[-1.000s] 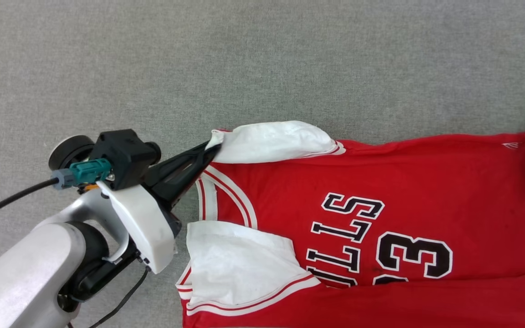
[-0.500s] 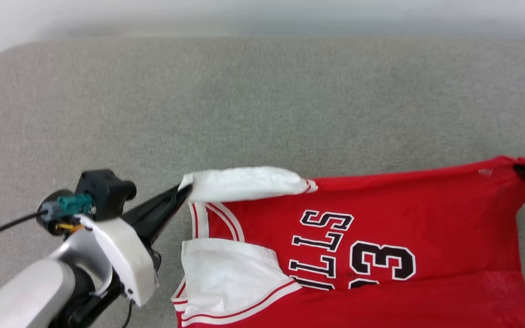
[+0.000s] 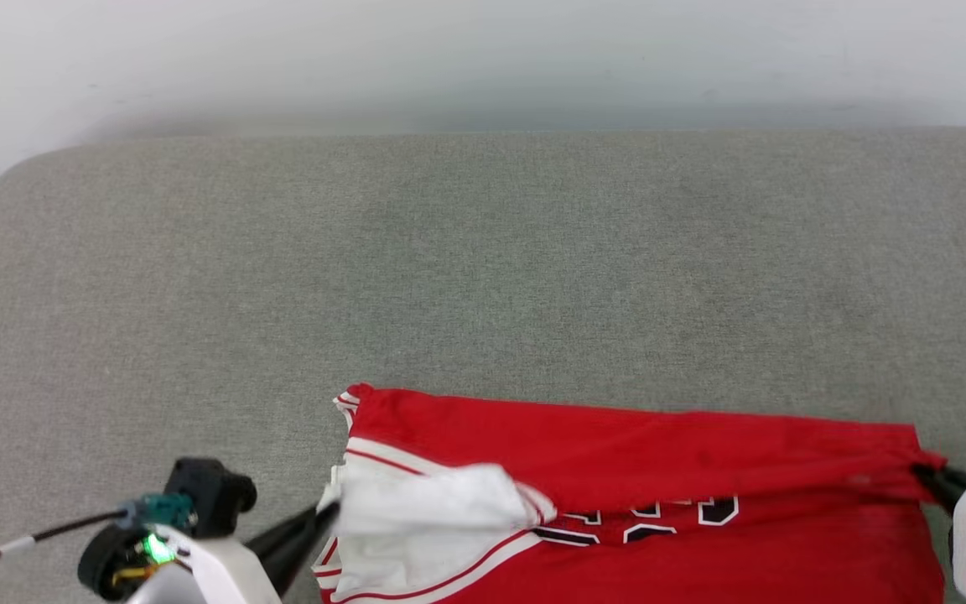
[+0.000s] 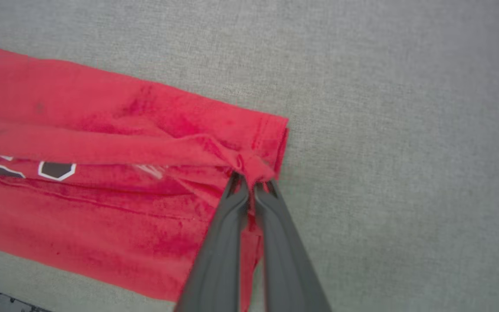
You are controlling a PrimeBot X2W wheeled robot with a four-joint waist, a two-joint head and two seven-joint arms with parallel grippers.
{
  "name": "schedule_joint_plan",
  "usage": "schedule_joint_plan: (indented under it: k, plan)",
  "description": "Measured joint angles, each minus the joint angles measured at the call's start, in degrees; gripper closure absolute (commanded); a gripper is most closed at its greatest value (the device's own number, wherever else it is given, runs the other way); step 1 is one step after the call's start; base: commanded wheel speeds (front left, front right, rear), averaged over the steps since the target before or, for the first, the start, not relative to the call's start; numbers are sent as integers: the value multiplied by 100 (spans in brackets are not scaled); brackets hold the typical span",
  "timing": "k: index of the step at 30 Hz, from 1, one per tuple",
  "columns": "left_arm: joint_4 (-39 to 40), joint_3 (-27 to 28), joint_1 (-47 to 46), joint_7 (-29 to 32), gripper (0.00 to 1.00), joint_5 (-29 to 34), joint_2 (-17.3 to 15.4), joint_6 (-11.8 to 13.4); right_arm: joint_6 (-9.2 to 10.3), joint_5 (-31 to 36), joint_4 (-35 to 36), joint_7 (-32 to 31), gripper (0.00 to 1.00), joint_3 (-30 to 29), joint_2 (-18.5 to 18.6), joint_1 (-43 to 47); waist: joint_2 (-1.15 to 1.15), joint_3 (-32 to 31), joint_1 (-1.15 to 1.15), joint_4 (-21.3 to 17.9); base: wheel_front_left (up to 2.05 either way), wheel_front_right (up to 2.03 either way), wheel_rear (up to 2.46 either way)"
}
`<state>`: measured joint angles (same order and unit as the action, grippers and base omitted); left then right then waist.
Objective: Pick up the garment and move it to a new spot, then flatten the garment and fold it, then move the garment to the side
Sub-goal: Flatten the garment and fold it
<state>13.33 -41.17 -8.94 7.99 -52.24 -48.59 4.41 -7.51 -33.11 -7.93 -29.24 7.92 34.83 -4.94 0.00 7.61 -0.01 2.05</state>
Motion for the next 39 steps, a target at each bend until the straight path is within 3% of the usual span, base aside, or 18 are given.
schedule_joint_plan:
  k: [9,22,23,24,25,33,39]
  plan:
    - [-364,-324,255,199,100,3,97,55,0,68,58,23,100,328,200,477,0,72,0,7,0,0,0]
    - [-1373,-657,131,135,100,110,614,-289,-1,-112,-532,358,100,1070,413,187,0,205,0,-16,0,0,0]
    - [-1445,-655,131,133,57,69,645,-307,-1,-167,-559,403,100,1094,413,153,0,208,0,-24,0,0,0]
    - [-1497,-652,131,132,5,19,676,-325,-1,-182,-564,481,71,1122,413,128,0,207,0,-31,0,0,0]
    - [-1545,-647,132,104,0,10,693,-335,-1,-190,-577,554,0,1148,409,103,0,203,0,-41,0,0,0]
    - [-1593,-364,145,-552,0,20,708,-285,1,-634,-325,773,0,1188,567,-60,0,-11,1,-92,0,0,0]
    - [-1190,53,263,-1268,0,71,634,-14,1,-1045,-44,571,0,505,556,29,0,-290,1,-97,0,0,0]
